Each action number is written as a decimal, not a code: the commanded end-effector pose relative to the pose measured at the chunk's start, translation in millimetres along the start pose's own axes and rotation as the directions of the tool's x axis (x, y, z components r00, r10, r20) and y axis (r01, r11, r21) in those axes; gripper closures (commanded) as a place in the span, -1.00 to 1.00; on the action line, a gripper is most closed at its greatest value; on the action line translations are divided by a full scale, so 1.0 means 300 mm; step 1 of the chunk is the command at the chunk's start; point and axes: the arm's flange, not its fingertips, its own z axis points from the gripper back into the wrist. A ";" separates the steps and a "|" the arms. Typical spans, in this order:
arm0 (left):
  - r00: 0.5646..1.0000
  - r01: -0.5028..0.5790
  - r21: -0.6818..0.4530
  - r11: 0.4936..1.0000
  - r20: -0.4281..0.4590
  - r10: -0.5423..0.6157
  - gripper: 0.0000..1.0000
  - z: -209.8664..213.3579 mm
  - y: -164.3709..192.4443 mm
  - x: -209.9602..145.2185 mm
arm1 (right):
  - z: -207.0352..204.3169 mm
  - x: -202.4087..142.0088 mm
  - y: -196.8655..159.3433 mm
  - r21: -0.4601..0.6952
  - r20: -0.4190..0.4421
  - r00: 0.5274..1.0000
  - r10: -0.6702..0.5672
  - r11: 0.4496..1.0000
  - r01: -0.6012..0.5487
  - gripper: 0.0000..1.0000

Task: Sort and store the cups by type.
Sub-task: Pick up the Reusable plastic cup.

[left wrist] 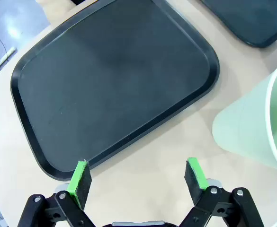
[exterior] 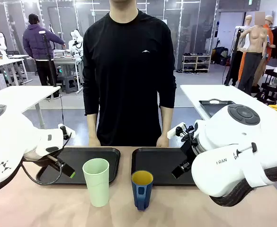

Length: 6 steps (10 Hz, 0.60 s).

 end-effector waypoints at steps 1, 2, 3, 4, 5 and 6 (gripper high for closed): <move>1.000 0.000 0.000 1.000 0.000 0.000 -1.00 0.000 0.000 0.000 | 0.000 0.000 0.000 0.000 0.000 1.000 0.000 1.000 0.000 -1.00; 1.000 0.000 0.000 1.000 0.000 0.000 -1.00 0.000 0.000 0.000 | 0.000 0.000 0.000 0.000 0.000 1.000 0.000 1.000 0.000 -1.00; 1.000 0.000 0.000 1.000 0.000 0.000 -1.00 0.000 0.000 0.000 | 0.000 0.000 0.000 0.000 0.000 1.000 0.000 1.000 0.000 -1.00; 1.000 0.000 0.000 1.000 0.000 0.000 -1.00 0.000 0.000 0.000 | 0.000 0.000 0.000 0.000 0.000 1.000 0.000 1.000 0.000 -1.00; 1.000 0.000 0.000 1.000 0.000 0.000 -1.00 0.000 0.000 0.000 | 0.000 0.000 0.000 0.000 0.000 1.000 0.000 1.000 0.000 -1.00; 1.000 0.000 0.000 1.000 0.000 0.000 -1.00 0.000 0.000 0.000 | 0.000 0.000 0.000 0.000 0.000 1.000 0.000 1.000 0.000 -1.00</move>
